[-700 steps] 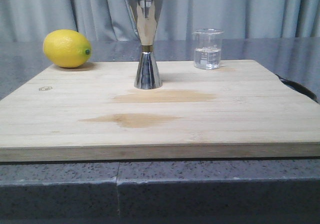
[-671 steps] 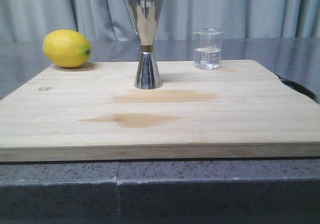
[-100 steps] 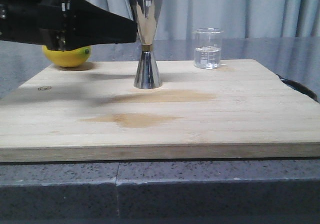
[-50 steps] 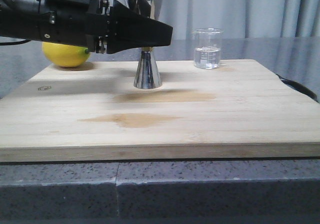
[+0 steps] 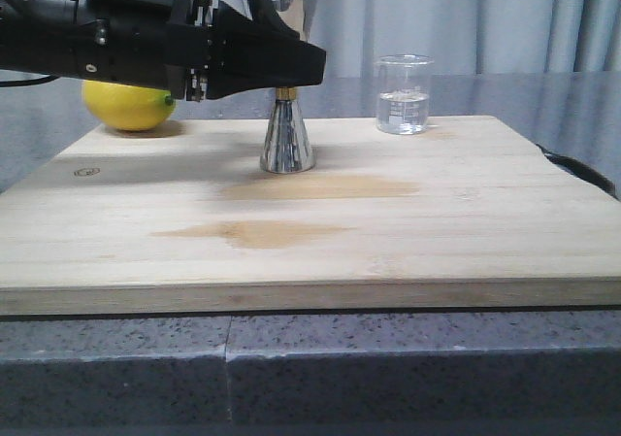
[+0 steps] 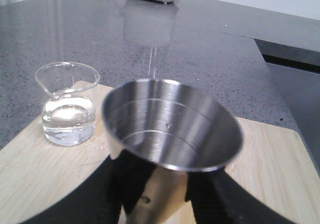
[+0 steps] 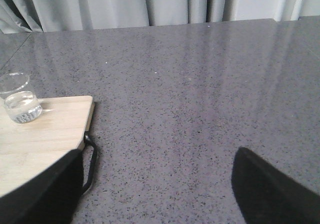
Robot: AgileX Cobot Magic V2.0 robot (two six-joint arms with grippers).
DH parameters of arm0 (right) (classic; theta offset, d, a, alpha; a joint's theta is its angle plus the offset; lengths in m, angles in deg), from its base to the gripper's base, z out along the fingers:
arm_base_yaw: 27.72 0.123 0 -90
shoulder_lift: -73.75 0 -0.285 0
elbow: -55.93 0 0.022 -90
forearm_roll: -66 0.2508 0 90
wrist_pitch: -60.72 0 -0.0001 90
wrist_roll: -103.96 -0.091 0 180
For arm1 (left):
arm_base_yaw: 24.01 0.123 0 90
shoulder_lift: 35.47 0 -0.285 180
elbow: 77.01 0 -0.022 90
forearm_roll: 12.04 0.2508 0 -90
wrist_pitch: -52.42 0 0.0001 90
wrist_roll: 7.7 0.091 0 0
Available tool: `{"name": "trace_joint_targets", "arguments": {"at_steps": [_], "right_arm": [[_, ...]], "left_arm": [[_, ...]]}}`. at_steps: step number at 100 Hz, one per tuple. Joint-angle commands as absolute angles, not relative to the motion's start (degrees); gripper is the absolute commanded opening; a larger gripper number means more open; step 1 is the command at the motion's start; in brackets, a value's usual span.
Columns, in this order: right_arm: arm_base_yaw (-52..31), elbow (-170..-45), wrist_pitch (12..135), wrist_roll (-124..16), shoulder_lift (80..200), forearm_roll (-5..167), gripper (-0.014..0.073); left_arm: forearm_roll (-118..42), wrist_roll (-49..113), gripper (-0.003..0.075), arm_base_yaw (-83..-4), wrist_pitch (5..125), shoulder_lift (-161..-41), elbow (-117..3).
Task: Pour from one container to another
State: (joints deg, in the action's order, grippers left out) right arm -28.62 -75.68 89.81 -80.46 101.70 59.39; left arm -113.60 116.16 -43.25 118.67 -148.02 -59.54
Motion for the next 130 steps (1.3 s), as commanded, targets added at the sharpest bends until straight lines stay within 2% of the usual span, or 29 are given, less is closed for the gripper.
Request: {"name": "trace_joint_targets", "arguments": {"at_steps": [1,58,91,130], "right_arm": [[-28.9,-77.8,85.0,-80.1,102.6,58.4,0.0531],[-28.4,-77.8,84.5,-79.5,103.1,58.4,0.0531],[-19.3,-82.4,84.0,-77.6,113.8,59.1,0.0531],[-7.6,-83.3,62.8,-77.6,129.6,59.1,0.0531]], "left_arm": [[-118.0,115.7,0.0251,-43.7,125.1,-145.7,-61.1],[-118.0,115.5,0.0251,-43.7,125.1,-140.6,-61.2],[-118.0,111.8,0.0250,-41.4,125.1,-137.6,-61.2],[-118.0,110.5,0.0250,-38.3,125.0,-137.6,-61.2]]}}
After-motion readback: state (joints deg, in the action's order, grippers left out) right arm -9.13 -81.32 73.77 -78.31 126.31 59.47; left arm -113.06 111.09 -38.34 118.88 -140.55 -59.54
